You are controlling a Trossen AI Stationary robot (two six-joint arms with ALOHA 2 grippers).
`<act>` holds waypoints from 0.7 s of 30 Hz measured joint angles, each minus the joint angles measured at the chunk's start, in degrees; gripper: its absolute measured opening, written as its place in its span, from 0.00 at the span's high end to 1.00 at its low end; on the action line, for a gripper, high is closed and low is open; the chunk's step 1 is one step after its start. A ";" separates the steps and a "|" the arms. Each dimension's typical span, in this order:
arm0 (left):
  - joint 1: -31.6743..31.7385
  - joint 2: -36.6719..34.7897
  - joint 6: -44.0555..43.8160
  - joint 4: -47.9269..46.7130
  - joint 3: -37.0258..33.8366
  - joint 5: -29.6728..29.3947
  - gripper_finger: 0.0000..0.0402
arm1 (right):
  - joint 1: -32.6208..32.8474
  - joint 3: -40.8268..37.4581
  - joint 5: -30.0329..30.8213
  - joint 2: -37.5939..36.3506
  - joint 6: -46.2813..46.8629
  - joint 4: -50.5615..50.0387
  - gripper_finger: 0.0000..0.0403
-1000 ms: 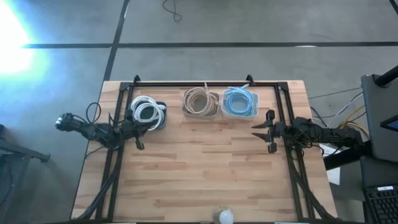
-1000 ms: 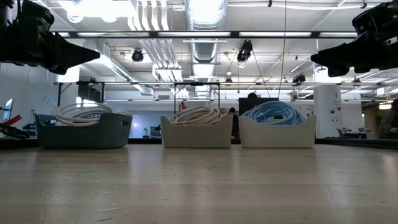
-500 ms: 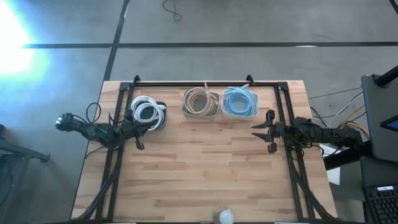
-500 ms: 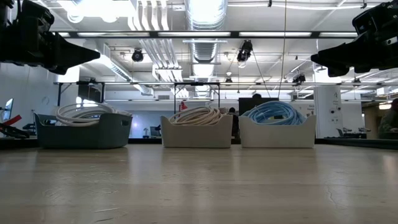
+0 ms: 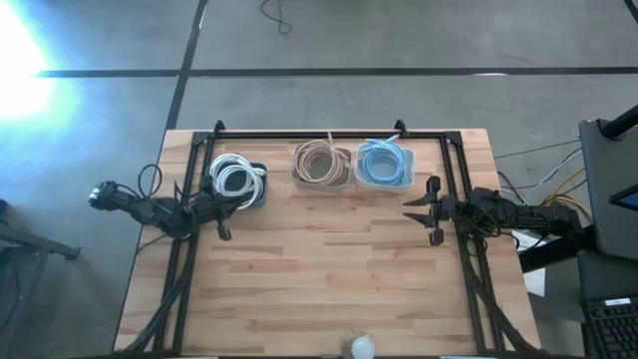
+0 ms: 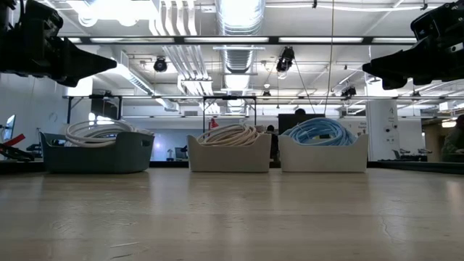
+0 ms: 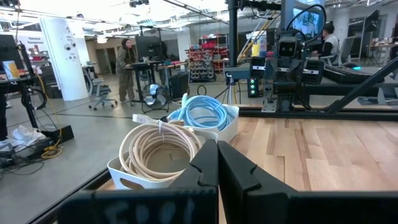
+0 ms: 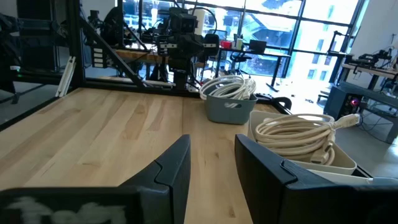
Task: Pick & Place USB Port
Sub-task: Return to Home Position
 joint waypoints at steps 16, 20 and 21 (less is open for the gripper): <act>-0.02 0.00 0.00 0.46 0.22 -0.05 1.00 | 0.01 0.00 0.00 0.00 -0.07 -0.02 0.71; -0.02 0.00 -0.01 0.50 0.24 -0.09 1.00 | -0.01 0.00 0.00 0.00 -0.07 0.00 0.71; -0.02 0.00 -0.01 0.50 0.24 -0.09 1.00 | 0.00 0.00 0.00 0.00 0.00 -0.01 0.71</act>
